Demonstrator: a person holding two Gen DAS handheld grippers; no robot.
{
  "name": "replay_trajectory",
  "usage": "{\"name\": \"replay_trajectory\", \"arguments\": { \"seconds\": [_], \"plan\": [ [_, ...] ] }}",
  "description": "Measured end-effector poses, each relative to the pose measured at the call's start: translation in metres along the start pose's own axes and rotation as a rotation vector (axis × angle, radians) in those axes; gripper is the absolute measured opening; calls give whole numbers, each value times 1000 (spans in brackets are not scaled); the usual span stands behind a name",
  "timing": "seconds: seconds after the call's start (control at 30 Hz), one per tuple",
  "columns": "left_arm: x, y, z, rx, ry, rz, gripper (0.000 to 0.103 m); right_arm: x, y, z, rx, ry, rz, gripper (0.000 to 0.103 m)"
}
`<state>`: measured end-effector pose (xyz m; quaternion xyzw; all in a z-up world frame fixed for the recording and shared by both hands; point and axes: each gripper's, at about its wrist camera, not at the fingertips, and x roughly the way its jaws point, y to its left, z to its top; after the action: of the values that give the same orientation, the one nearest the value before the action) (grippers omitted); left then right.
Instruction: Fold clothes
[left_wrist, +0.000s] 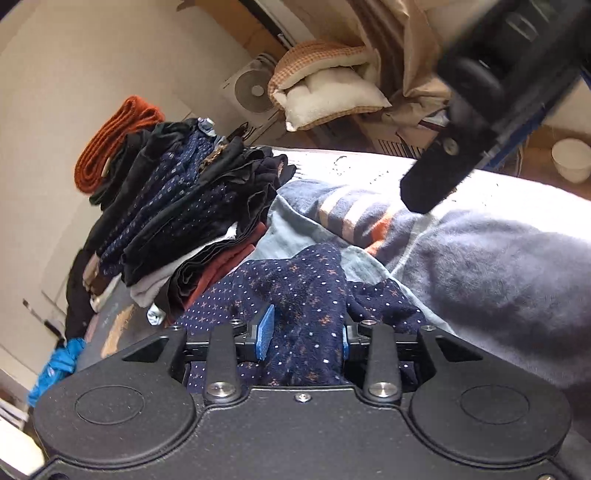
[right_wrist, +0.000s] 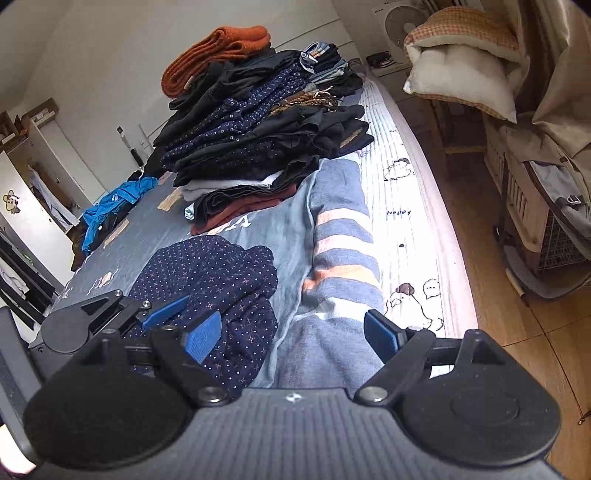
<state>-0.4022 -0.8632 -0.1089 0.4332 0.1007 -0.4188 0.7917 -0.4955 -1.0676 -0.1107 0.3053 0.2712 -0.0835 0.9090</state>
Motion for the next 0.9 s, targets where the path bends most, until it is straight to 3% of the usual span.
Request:
{"name": "replay_trajectory", "arguments": {
  "seconds": [0.07,0.2,0.57,0.67,0.73,0.9],
  "plan": [
    [-3,10,-2,-43,4,-2,36,2,-2,0,8,-1,10,84],
    [-7,24,-6,-81,-6,21,36,15,-10,8,115,-3,159,84],
    [-24,56,-10,-289,-83,54,28,68,1,13,107,109,203,79],
    [-25,61,-12,-315,-82,45,28,79,-1,14,137,108,216,69],
    [-25,62,-13,-321,-83,40,28,87,-5,17,168,113,227,53],
    [-24,62,-14,-322,-89,28,28,103,-10,17,228,139,232,53]
  ]
}}
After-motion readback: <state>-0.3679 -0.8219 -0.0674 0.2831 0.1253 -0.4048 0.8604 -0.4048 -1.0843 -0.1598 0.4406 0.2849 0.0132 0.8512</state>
